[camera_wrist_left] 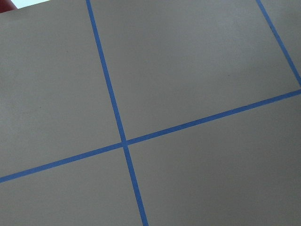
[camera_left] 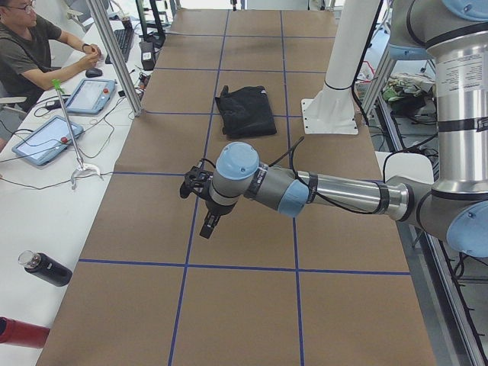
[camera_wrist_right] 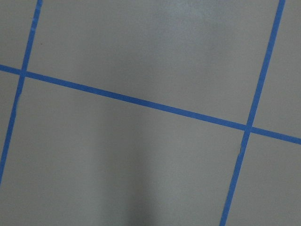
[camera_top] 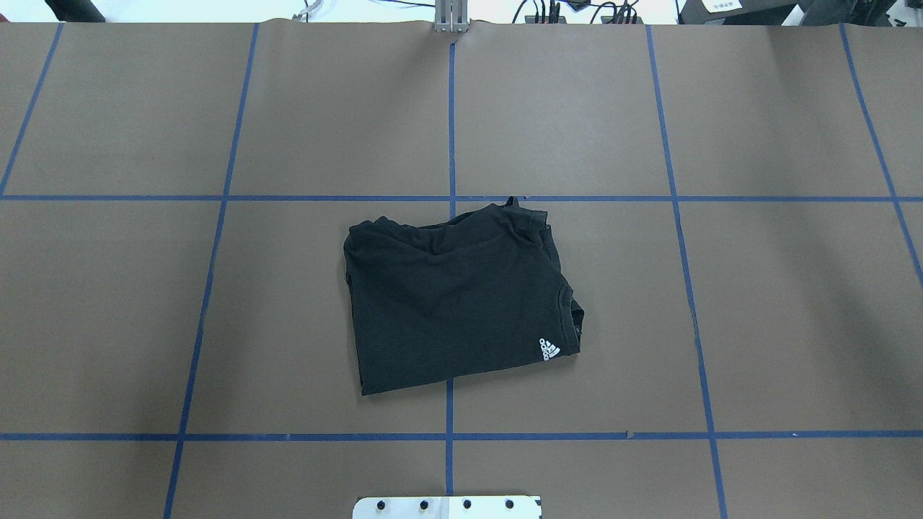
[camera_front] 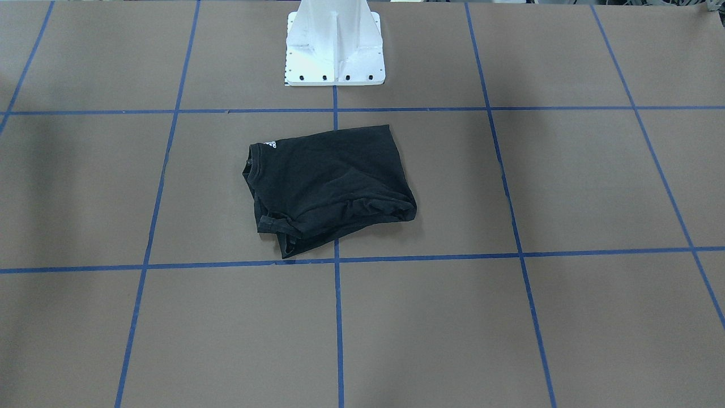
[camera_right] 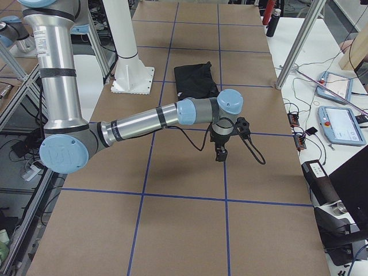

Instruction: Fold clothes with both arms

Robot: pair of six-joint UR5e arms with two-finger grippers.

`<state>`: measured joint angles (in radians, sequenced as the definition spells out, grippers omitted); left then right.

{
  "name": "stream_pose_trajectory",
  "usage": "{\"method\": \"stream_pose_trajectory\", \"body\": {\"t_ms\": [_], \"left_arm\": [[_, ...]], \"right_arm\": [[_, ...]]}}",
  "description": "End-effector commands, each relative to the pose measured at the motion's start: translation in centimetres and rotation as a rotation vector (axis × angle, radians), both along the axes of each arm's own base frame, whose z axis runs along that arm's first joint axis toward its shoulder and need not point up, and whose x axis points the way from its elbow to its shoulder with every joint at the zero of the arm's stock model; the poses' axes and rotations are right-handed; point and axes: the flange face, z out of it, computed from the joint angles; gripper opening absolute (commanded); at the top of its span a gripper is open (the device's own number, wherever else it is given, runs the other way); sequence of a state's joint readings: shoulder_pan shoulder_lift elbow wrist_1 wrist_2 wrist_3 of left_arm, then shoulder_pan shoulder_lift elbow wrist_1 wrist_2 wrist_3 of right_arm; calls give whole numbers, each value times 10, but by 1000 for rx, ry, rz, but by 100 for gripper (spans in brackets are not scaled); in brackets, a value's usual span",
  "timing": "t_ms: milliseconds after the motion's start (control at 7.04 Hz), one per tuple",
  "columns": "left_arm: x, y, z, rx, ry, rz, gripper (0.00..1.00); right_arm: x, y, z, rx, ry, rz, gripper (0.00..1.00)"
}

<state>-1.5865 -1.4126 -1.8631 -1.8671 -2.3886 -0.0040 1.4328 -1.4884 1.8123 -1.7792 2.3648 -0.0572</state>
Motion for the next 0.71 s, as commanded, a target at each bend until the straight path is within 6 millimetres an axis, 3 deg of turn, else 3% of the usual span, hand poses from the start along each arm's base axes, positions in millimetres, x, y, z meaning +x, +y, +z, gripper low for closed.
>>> {"method": "stream_pose_trajectory", "body": {"t_ms": [0,568], "left_arm": [[-1,4,-3,2,3,-3,100],[0,4,-3,4,0,-3,100]], "right_arm": [[3,12,3,-1,4,0,100],[1,13,-8,10,-2,7,100]]}}
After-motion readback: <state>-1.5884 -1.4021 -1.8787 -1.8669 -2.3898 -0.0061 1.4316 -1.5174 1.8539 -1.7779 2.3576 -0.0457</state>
